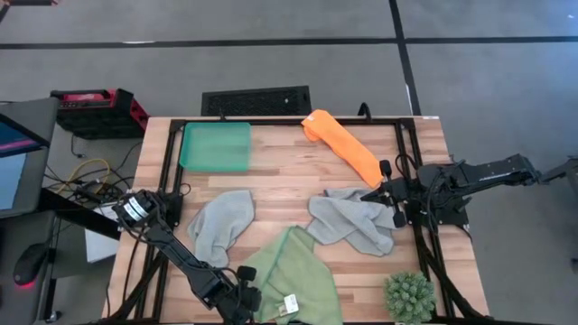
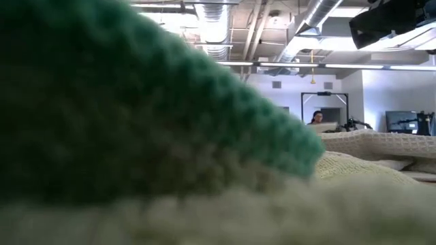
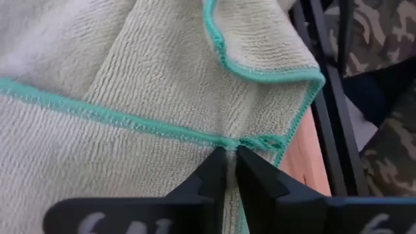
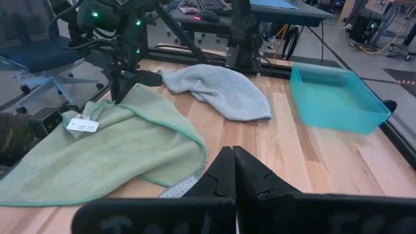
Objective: Fold microfiber towels
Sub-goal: Fold the green towel
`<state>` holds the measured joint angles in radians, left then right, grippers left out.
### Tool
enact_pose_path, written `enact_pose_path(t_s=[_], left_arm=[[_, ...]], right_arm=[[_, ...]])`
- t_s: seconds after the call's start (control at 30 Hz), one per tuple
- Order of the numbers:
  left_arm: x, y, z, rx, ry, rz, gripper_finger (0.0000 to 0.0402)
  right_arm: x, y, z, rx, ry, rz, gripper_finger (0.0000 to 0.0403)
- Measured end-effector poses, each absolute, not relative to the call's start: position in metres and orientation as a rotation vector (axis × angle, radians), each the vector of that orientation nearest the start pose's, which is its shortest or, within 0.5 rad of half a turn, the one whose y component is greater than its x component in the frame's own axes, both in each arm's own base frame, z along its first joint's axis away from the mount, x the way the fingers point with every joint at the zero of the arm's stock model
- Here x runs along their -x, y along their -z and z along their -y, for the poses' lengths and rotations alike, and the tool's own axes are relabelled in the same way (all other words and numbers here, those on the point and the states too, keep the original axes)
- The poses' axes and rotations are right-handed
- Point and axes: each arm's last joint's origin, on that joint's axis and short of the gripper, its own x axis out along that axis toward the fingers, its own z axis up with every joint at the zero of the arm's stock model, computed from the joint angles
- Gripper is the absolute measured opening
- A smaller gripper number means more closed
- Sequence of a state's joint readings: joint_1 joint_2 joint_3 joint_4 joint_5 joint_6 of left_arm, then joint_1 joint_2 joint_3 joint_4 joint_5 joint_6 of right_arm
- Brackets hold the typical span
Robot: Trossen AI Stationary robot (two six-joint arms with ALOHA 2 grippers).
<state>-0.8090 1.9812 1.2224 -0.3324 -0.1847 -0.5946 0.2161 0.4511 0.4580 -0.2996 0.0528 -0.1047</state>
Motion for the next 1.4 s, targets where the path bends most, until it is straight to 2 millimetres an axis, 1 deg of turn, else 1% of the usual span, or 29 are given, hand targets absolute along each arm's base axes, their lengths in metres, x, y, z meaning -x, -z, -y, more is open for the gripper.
enact_pose_path(t_s=[0.1, 0.3, 0.57, 0.93, 1.23, 1.33, 1.4], left_arm=[[-0.273, -0.135, 0.276, 0.039, 0.215, -1.094, 0.0042], [-0.272, -0.134, 0.275, 0.041, 0.206, -1.098, 0.0068], [-0.272, -0.135, 0.276, 0.041, 0.207, -1.097, 0.0084], [-0.272, -0.134, 0.276, 0.063, 0.215, -1.109, 0.0065], [-0.272, -0.135, 0.277, 0.083, 0.233, -1.124, 0.0063], [-0.273, -0.139, 0.278, 0.069, 0.24, -1.133, 0.0058], [-0.275, -0.146, 0.281, 0.065, 0.243, -1.135, 0.0053]], right_arm=[[-0.117, -0.252, -0.024, 0.143, -0.177, -0.282, 0.0008], [-0.117, -0.252, -0.024, 0.143, -0.177, -0.282, 0.0008], [-0.117, -0.252, -0.024, 0.144, -0.178, -0.289, 0.0008], [-0.117, -0.252, -0.024, 0.144, -0.177, -0.289, 0.0015], [-0.117, -0.251, -0.024, 0.145, -0.178, -0.297, 0.0014], [-0.116, -0.25, -0.024, 0.146, -0.178, -0.304, 0.0015], [-0.116, -0.25, -0.024, 0.146, -0.179, -0.307, 0.0016]])
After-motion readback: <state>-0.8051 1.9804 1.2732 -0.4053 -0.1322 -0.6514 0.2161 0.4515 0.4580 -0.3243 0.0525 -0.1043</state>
